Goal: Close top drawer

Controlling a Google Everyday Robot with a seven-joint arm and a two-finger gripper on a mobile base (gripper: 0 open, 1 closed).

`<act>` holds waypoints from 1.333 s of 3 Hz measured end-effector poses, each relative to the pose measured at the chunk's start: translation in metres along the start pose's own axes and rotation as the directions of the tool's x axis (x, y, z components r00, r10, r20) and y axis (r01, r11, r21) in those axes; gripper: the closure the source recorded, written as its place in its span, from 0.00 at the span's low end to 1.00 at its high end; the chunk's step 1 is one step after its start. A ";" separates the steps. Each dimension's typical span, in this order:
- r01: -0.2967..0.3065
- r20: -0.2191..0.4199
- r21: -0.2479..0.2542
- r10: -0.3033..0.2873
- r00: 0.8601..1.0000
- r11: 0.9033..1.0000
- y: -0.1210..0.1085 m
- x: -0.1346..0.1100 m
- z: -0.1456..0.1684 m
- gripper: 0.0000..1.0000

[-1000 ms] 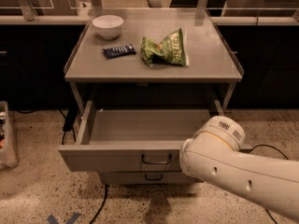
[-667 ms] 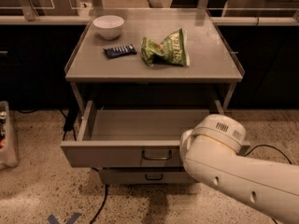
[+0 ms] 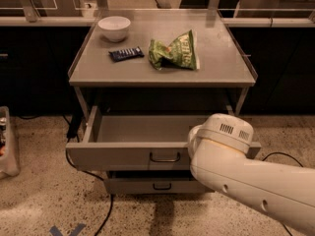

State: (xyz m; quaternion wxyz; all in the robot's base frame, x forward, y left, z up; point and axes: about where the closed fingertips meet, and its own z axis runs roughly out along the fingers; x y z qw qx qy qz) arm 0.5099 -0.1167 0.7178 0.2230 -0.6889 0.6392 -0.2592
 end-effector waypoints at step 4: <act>-0.003 -0.035 -0.149 -0.003 0.999 0.989 0.033 0.003 0.052 1.00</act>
Offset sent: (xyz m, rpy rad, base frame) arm 0.0002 -0.0098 -0.0748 0.0080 0.2254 -0.0444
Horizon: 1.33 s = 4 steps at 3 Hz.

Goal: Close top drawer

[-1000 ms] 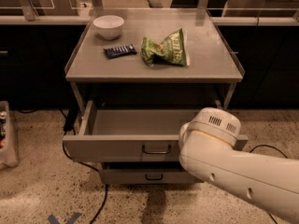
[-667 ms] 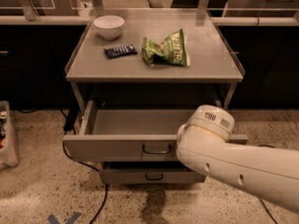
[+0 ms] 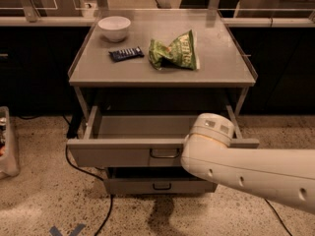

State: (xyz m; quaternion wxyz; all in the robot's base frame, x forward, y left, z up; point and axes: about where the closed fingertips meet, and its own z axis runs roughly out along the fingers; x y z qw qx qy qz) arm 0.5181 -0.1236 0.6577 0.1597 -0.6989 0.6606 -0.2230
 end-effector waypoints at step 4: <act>0.221 -0.252 0.086 -0.193 0.948 0.972 0.008 -0.043 0.081 1.00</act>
Offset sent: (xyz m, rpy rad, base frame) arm 0.0824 0.0232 -0.0435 -0.5418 -0.4305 -0.0048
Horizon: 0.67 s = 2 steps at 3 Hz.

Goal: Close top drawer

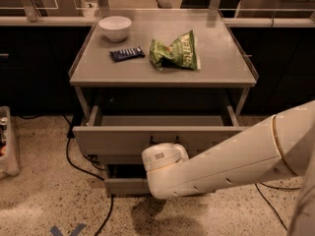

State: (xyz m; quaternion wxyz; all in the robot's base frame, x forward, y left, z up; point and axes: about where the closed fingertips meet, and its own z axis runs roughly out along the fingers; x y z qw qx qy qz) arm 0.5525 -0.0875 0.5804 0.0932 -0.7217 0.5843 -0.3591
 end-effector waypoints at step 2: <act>0.015 0.038 -0.042 -0.013 0.999 0.999 0.006 0.018 -0.005 1.00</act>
Offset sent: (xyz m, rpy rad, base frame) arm -0.0085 -0.0086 0.0057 0.0481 0.0983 0.0670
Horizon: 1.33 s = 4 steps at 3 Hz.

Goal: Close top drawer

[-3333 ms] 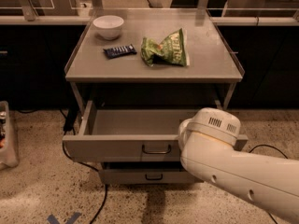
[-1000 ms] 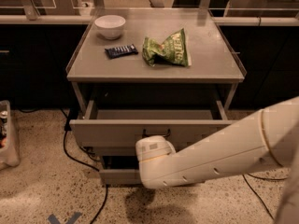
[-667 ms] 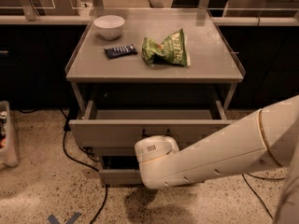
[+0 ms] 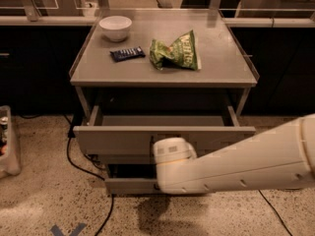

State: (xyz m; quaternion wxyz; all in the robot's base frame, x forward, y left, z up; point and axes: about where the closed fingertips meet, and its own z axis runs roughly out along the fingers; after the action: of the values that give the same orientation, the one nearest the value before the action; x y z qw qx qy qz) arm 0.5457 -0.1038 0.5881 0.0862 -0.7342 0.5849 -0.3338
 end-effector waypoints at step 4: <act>-0.034 -0.081 0.003 0.034 0.996 0.999 -0.006 0.061 -0.020 1.00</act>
Offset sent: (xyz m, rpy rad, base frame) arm -0.0053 -0.0750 0.0627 -0.1647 -0.0699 -0.1326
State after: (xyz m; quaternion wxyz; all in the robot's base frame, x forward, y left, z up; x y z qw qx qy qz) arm 0.5441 -0.1529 0.6306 0.0687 -0.7100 0.5999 -0.3622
